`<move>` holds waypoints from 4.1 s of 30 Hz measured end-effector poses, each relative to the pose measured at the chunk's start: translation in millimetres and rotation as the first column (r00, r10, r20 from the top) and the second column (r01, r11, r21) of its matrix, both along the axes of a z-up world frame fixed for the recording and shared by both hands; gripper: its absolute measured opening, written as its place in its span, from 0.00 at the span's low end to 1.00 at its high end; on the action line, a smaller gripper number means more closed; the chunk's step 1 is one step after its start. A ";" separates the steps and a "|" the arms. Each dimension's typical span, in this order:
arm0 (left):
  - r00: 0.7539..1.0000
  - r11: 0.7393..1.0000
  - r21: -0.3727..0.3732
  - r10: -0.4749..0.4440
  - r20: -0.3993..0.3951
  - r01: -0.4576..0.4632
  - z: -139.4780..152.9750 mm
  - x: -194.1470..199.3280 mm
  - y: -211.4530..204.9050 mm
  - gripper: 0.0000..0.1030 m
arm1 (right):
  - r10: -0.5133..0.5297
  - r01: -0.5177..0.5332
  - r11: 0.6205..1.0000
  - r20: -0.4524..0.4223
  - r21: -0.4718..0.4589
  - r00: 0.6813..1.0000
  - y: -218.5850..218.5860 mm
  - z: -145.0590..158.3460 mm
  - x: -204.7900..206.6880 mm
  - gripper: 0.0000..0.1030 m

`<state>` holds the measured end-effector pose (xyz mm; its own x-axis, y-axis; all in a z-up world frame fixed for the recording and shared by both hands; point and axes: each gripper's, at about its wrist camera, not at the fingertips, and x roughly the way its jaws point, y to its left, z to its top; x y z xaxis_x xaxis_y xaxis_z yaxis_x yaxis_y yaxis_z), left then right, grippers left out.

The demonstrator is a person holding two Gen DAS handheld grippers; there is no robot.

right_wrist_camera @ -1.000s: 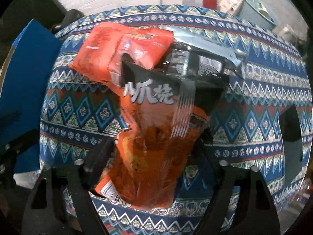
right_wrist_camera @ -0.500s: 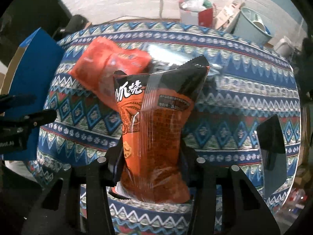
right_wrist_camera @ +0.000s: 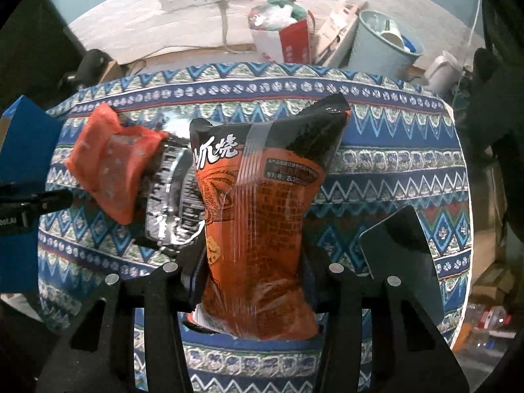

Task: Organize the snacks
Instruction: 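Grasp the orange-black bag with right tool while left tool reaches toward red bag, then grasp the red bag with left tool while right tool holds the orange-black bag, then lift the red bag with left tool while right tool carries orange-black bag toward box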

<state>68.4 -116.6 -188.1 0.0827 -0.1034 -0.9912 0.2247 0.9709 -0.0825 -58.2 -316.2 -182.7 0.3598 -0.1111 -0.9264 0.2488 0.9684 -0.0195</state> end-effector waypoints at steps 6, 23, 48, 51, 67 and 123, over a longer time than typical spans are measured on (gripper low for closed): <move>0.990 0.989 -0.051 0.141 -0.004 -0.141 -1.3 29.9 1.7 0.77 | -0.009 0.008 1.000 0.008 0.019 1.000 -6.9 0.1 -0.9 0.44; 0.980 0.983 0.045 0.175 0.097 -0.180 -20.8 80.2 -54.2 0.79 | -0.002 0.002 0.999 0.012 0.044 1.000 -20.3 -4.7 8.6 0.44; 0.976 0.958 0.208 -0.212 0.041 0.199 -9.9 -19.0 -32.6 0.81 | -0.017 0.017 0.999 -0.016 0.035 1.000 -18.4 -16.4 6.9 0.45; 0.991 0.980 0.159 -0.127 0.050 0.118 -6.3 -13.8 -10.7 0.87 | -0.021 0.022 0.999 -0.019 0.042 1.000 -13.7 -17.7 6.9 0.45; 0.997 1.000 -0.010 0.004 -0.077 -0.005 -39.0 1.7 -12.6 0.88 | -0.019 0.025 0.995 -0.067 0.092 0.998 -20.8 -41.3 10.6 0.56; 0.902 0.990 0.038 -0.138 0.409 0.134 122.5 -59.3 84.4 0.26 | 0.208 -0.204 0.978 0.170 -0.040 0.963 102.9 85.5 34.7 0.49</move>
